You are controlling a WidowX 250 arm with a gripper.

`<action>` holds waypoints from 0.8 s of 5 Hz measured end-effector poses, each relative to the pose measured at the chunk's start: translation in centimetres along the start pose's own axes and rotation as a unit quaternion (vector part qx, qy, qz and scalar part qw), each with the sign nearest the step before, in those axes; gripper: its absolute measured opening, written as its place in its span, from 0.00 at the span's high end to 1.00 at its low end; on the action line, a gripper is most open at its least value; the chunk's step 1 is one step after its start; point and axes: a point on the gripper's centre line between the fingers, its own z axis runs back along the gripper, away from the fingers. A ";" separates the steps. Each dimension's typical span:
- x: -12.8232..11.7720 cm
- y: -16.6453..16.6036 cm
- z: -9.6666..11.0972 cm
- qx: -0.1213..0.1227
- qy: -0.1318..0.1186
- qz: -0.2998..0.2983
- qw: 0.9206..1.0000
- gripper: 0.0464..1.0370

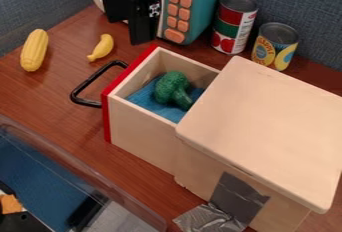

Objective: TAKE THINGS IN A BOX

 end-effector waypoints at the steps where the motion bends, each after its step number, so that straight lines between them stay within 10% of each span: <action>1: -0.1 -0.1 -0.7 -0.009 0.009 0.005 1.000 0.04; 2: 0.9 -3.6 -2.6 -0.026 0.012 0.019 0.999 0.04; 4: 2.0 -7.3 -4.5 0.019 0.008 0.007 1.000 0.04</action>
